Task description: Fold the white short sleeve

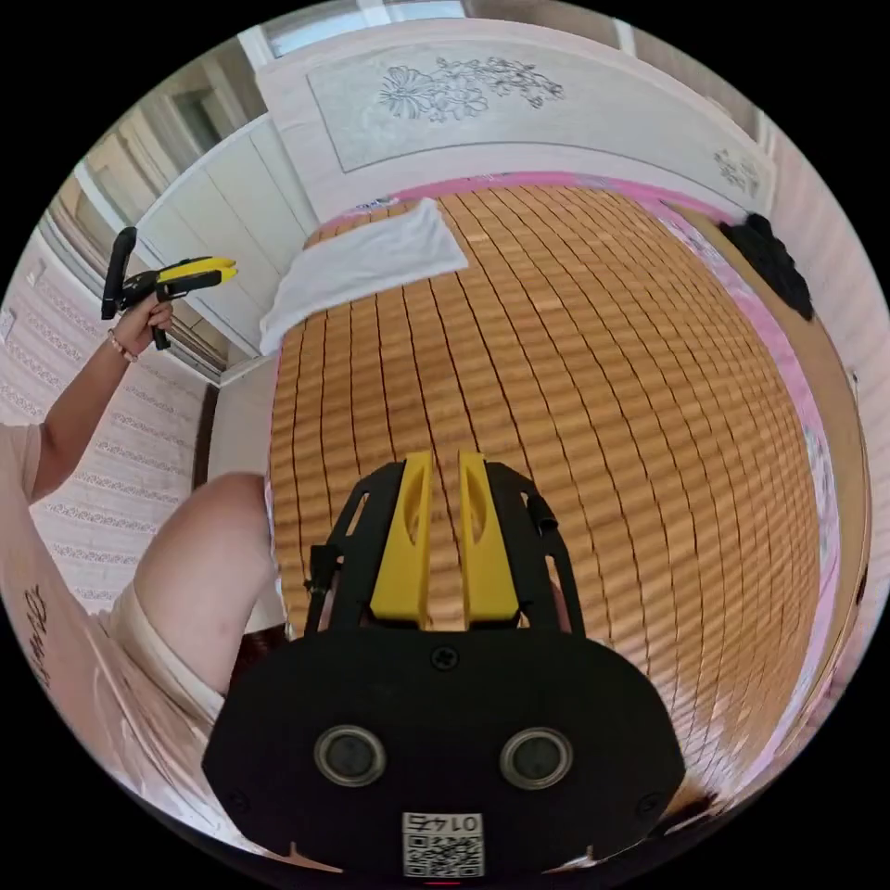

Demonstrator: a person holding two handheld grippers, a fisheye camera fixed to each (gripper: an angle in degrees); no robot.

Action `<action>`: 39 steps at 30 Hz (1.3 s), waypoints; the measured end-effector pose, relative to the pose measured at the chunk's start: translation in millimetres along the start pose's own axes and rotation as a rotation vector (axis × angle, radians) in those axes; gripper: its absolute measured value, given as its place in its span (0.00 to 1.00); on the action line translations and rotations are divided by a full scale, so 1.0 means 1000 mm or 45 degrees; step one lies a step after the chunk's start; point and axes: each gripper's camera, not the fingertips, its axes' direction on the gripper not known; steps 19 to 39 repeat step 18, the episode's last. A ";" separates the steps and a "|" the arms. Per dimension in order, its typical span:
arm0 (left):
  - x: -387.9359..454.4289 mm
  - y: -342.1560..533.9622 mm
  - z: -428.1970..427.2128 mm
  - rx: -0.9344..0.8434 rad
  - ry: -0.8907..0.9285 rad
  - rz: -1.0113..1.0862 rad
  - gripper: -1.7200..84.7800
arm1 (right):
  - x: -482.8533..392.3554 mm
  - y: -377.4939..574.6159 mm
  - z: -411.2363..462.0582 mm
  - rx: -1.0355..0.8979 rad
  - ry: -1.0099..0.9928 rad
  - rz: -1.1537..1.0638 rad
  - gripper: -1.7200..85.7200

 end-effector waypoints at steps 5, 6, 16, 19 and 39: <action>0.212 0.029 -0.046 0.215 0.634 0.475 0.06 | -0.036 0.256 -0.093 -0.067 0.339 0.548 0.10; 0.236 0.029 -0.050 0.232 0.693 0.519 0.06 | -0.042 0.278 -0.104 -0.074 0.390 0.594 0.10; 0.619 0.002 -0.159 0.347 1.291 1.332 0.09 | -0.165 0.587 -0.192 0.418 1.283 1.721 0.14; 0.682 0.002 -0.174 0.322 1.300 1.431 0.10 | -0.173 0.622 -0.183 0.399 1.332 1.795 0.14; 0.682 0.002 -0.174 0.322 1.300 1.431 0.10 | -0.173 0.622 -0.183 0.399 1.332 1.795 0.14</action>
